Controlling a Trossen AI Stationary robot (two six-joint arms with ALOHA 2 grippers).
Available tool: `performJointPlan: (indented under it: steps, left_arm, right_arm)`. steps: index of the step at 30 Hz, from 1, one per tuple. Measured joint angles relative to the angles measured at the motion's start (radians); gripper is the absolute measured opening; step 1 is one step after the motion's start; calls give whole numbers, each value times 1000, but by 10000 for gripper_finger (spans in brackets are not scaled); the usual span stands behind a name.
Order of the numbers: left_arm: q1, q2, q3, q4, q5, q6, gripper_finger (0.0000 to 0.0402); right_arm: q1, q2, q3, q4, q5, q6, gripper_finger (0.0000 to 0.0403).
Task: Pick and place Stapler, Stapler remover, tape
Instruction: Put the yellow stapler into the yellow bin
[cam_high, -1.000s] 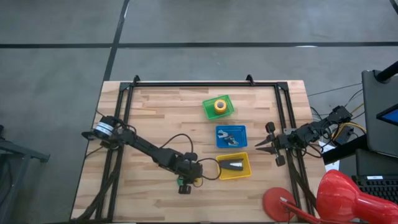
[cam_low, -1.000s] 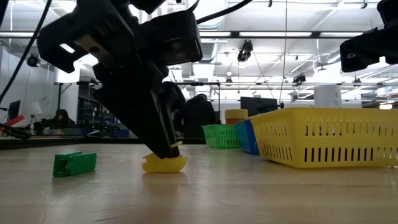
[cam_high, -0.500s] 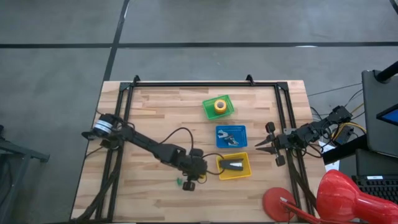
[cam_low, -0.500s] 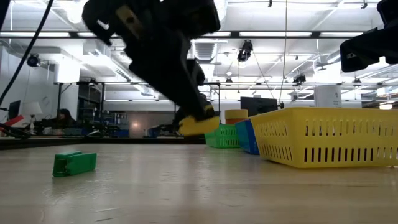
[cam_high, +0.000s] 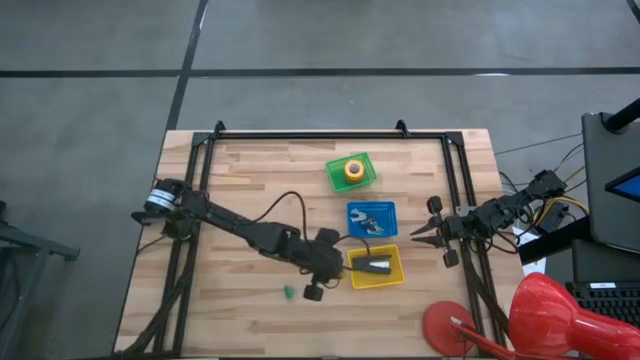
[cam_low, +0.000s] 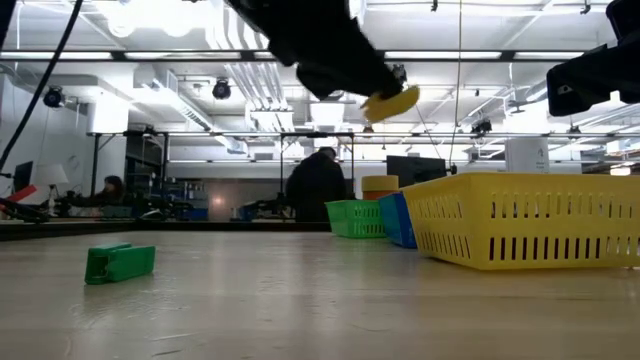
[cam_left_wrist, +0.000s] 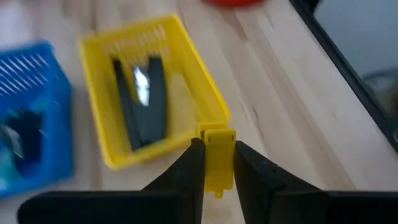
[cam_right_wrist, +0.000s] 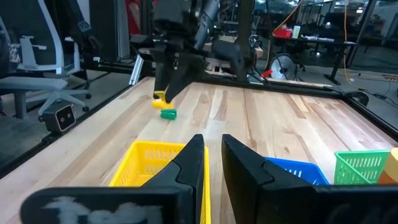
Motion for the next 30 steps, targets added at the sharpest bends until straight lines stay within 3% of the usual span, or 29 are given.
performJointPlan:
  steps: [9, 13, 18, 30]
  left_arm:
    - [45, 17, -10, 213, -7, 8, 79]
    - [66, 66, -10, 286, 64, -14, 72]
    - [84, 136, -11, 401, 74, -59, 82]
    - [103, 202, -11, 402, 96, -93, 80]
  right_arm:
    - [0, 0, 0, 0, 0, -1, 52]
    - [0, 0, 0, 0, 0, -1, 52]
    - [0, 0, 0, 0, 0, 0, 52]
    - [0, 0, 0, 0, 0, 1, 52]
